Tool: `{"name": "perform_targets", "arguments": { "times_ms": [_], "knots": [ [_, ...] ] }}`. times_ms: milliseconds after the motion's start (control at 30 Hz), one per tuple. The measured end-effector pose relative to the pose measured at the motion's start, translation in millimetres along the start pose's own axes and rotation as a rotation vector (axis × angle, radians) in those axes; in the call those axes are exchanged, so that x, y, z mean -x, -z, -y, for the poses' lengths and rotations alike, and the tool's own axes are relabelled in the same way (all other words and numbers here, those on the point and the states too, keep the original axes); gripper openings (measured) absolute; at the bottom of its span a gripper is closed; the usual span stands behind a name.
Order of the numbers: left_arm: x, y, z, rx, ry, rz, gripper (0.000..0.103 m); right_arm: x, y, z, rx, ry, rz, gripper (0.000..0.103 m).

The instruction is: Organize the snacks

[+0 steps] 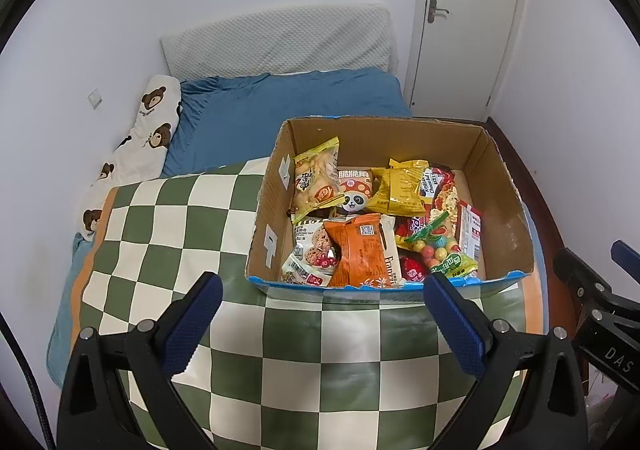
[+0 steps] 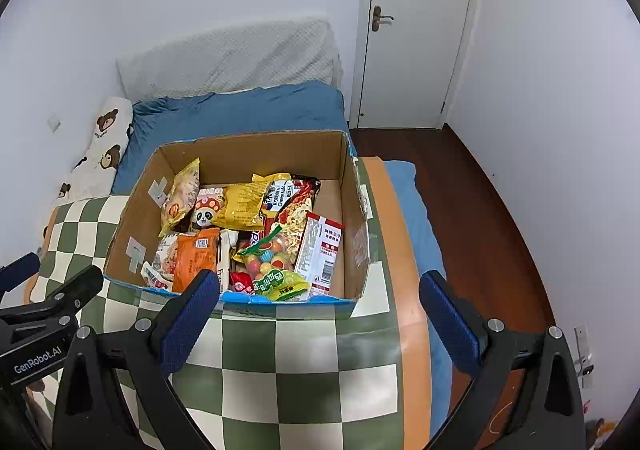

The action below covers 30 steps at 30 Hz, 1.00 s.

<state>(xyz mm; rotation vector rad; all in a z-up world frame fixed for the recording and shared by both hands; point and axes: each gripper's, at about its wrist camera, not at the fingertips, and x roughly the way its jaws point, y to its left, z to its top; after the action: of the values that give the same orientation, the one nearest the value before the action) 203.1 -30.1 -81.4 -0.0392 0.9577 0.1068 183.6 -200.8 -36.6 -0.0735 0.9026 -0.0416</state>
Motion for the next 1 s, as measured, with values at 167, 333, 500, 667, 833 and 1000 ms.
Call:
{"name": "perform_targets", "arguments": {
  "times_ms": [167, 333, 500, 667, 833, 1000],
  "knots": [
    [-0.1, 0.5, 0.2, -0.001, 0.004, -0.001, 0.103, -0.1, 0.7, 0.0, -0.001, 0.004, -0.001, 0.102],
    [-0.2, 1.8, 1.0, -0.003, 0.004, -0.003, 0.103, 0.8, 1.7, -0.4, 0.002, 0.009, 0.000, 0.102],
    [0.1, 4.9, 1.7, -0.005, 0.007, -0.005, 0.103, 1.1, 5.4, -0.2, 0.003, 0.011, -0.006, 0.102],
    [1.2, 7.0, 2.3, -0.008, 0.006, -0.004, 0.103, 2.7, 8.4, 0.4, 0.002, 0.008, -0.008, 0.102],
    [1.6, 7.9, 2.8, -0.014, 0.010, -0.004, 0.103, 5.2, 9.0, 0.4, 0.002, 0.006, -0.003, 0.102],
    [2.9, 7.9, 4.3, -0.021, 0.012, 0.007, 0.103, 6.3, 9.1, 0.6, 0.000, 0.004, -0.002, 0.102]
  ]
}}
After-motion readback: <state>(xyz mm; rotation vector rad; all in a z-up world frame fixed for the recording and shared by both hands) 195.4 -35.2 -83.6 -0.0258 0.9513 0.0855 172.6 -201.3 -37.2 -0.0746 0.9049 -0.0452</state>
